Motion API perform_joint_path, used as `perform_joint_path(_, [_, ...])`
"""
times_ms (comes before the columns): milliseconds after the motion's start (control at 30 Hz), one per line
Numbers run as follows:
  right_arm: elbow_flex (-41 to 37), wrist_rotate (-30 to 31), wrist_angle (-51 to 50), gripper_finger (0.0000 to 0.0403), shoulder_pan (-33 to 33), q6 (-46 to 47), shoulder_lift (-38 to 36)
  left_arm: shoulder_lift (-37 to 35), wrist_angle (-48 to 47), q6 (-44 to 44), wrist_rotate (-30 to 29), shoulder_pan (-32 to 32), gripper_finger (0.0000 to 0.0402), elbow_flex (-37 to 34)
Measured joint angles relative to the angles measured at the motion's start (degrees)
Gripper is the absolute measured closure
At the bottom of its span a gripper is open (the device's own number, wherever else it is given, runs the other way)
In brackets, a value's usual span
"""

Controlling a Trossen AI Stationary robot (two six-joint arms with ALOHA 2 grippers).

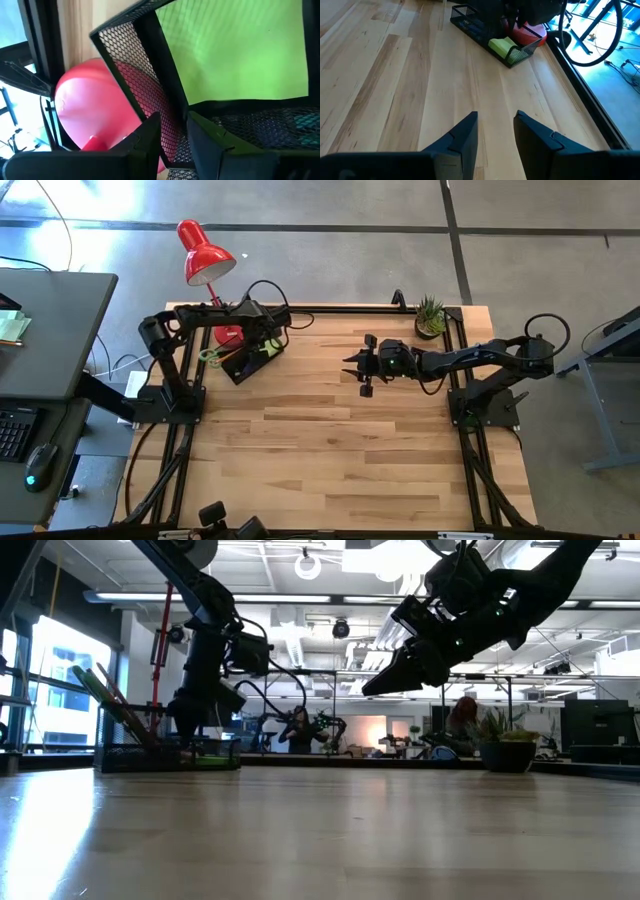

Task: Pick and place office supplies into organizer
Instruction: Adjust the green sticky notes in the desk organizer, then return to Home Position

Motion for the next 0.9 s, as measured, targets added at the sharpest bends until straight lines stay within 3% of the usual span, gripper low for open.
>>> perform_joint_path(233, [0.0, 0.0, 0.0, 0.0286, 0.0, 0.0, 0.0, -3.5, -0.5, -0.6, 2.5, 0.0, 0.0316, 1.8])
perform_joint_path(533, [0.0, -2.5, 0.3, 0.0286, 0.0, 1.5, 0.0, -8.4, 1.9, -2.7, 19.5, -5.6, 0.0316, 3.5])
perform_joint_path(767, [0.0, -2.8, -0.2, 0.0286, 0.0, 1.5, 0.0, -9.5, 11.4, -4.1, 28.0, -15.3, 0.0316, 3.0])
perform_joint_path(900, [0.0, -2.1, -0.7, 0.0286, 0.0, 4.8, 0.0, -14.8, 21.5, -4.6, 31.9, -17.5, 0.0325, -2.4])
